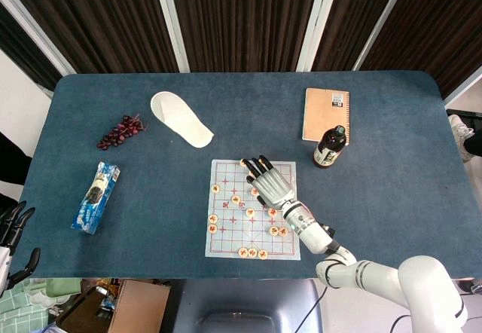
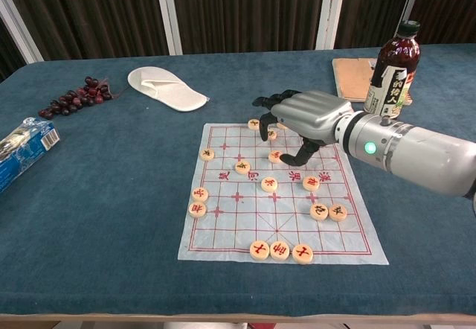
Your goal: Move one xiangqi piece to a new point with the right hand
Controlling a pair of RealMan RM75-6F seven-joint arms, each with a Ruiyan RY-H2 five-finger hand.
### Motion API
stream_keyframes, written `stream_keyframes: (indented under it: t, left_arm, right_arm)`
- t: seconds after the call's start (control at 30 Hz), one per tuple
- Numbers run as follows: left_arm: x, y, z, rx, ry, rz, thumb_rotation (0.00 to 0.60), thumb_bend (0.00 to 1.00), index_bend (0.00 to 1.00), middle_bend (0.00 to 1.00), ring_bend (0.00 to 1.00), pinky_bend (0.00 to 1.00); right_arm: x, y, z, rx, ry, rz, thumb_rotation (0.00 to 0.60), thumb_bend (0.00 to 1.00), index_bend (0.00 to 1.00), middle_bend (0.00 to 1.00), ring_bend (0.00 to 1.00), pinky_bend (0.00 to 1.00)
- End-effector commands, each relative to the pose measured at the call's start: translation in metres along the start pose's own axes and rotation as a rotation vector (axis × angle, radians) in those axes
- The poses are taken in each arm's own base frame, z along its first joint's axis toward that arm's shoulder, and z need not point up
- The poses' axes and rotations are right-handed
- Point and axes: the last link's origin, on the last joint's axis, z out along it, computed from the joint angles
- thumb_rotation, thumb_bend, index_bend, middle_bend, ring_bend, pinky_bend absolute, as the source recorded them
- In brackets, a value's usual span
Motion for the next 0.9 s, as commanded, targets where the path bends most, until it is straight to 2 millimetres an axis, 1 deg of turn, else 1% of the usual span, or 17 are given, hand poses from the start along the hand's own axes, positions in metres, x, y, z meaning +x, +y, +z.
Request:
stream_keyframes:
  t: [0.03,0.1,0.13,0.17,0.2,0.23,0.27,0.3,0.33,0.37,0.4,0.43,0.53,0.57,0.63,0.77,0.9]
  left_arm:
    - [0.001,0.000,-0.001,-0.004,0.004,0.001,0.600,0.45,0.00,0.00,0.00,0.00]
    - [0.001,0.000,0.000,-0.004,0.007,0.002,0.600,0.45,0.00,0.00,0.00,0.00]
    - [0.001,0.000,0.000,-0.004,0.009,0.001,0.600,0.45,0.00,0.00,0.00,0.00]
    - [0.001,0.000,-0.001,-0.004,0.011,0.001,0.600,0.45,0.00,0.00,0.00,0.00]
    - [0.001,0.000,-0.001,-0.005,0.013,0.001,0.600,0.45,0.00,0.00,0.00,0.00]
    - [0.001,0.000,-0.001,-0.005,0.015,0.004,0.600,0.45,0.00,0.00,0.00,0.00]
    - [0.001,0.001,-0.001,-0.006,0.017,0.007,0.600,0.45,0.00,0.00,0.00,0.00]
    - [0.001,0.001,-0.001,-0.005,0.018,0.010,0.600,0.45,0.00,0.00,0.00,0.00]
    - [0.000,0.002,-0.001,-0.005,0.020,0.016,0.600,0.45,0.00,0.00,0.00,0.00]
    - [0.000,0.003,-0.001,-0.004,0.022,0.020,0.600,0.45,0.00,0.00,0.00,0.00]
    - [-0.001,0.003,-0.001,-0.002,0.024,0.025,0.600,0.45,0.00,0.00,0.00,0.00]
    - [-0.002,0.004,-0.001,0.000,0.025,0.030,0.600,0.45,0.00,0.00,0.00,0.00]
    - [-0.004,0.005,-0.001,0.004,0.023,0.043,0.600,0.45,0.00,0.00,0.00,0.00]
    - [-0.005,0.006,0.000,0.002,0.021,0.046,0.600,0.45,0.00,0.00,0.00,0.00]
    - [-0.007,0.009,0.000,-0.005,0.013,0.049,0.600,0.45,0.00,0.00,0.00,0.00]
    - [-0.012,0.011,0.002,-0.012,-0.006,0.058,0.600,0.45,0.00,0.00,0.00,0.00]
    - [-0.013,0.012,0.004,-0.008,-0.016,0.064,0.600,0.45,0.00,0.00,0.00,0.00]
  right_arm:
    - [0.013,0.010,-0.022,0.006,0.064,0.023,0.600,0.52,0.42,0.08,0.00,0.00]
    - [0.023,0.018,-0.043,0.001,0.102,0.052,0.600,0.52,0.33,0.05,0.00,0.00]
    - [0.030,0.024,-0.061,-0.010,0.127,0.082,0.600,0.52,0.29,0.04,0.00,0.00]
    - [0.035,0.030,-0.076,-0.022,0.143,0.102,0.600,0.52,0.22,0.02,0.00,0.00]
    - [0.041,0.036,-0.093,-0.035,0.157,0.119,0.600,0.52,0.14,0.01,0.00,0.00]
    - [0.047,0.044,-0.118,-0.055,0.165,0.137,0.600,0.52,0.10,0.00,0.00,0.00]
    - [0.050,0.050,-0.139,-0.073,0.163,0.150,0.600,0.52,0.04,0.00,0.00,0.00]
    - [0.052,0.056,-0.161,-0.094,0.154,0.163,0.600,0.52,0.02,0.00,0.00,0.00]
    - [0.052,0.064,-0.191,-0.130,0.134,0.176,0.600,0.50,0.00,0.00,0.00,0.00]
    - [0.051,0.070,-0.214,-0.165,0.115,0.184,0.600,0.47,0.00,0.00,0.00,0.00]
    - [0.046,0.077,-0.243,-0.217,0.081,0.191,0.600,0.42,0.00,0.00,0.00,0.00]
    - [0.041,0.083,-0.265,-0.258,0.051,0.193,0.600,0.38,0.00,0.00,0.00,0.00]
    - [0.025,0.096,-0.318,-0.400,0.040,0.232,0.600,0.34,0.00,0.00,0.00,0.00]
    - [0.019,0.099,-0.328,-0.435,0.056,0.244,0.600,0.34,0.00,0.00,0.00,0.00]
    - [0.007,0.106,-0.339,-0.483,0.047,0.235,0.600,0.34,0.00,0.00,0.00,0.00]
    - [0.009,0.112,-0.340,-0.489,0.079,0.258,0.600,0.34,0.00,0.00,0.00,0.00]
    - [0.012,0.106,-0.342,-0.470,0.127,0.237,0.600,0.34,0.00,0.00,0.00,0.00]
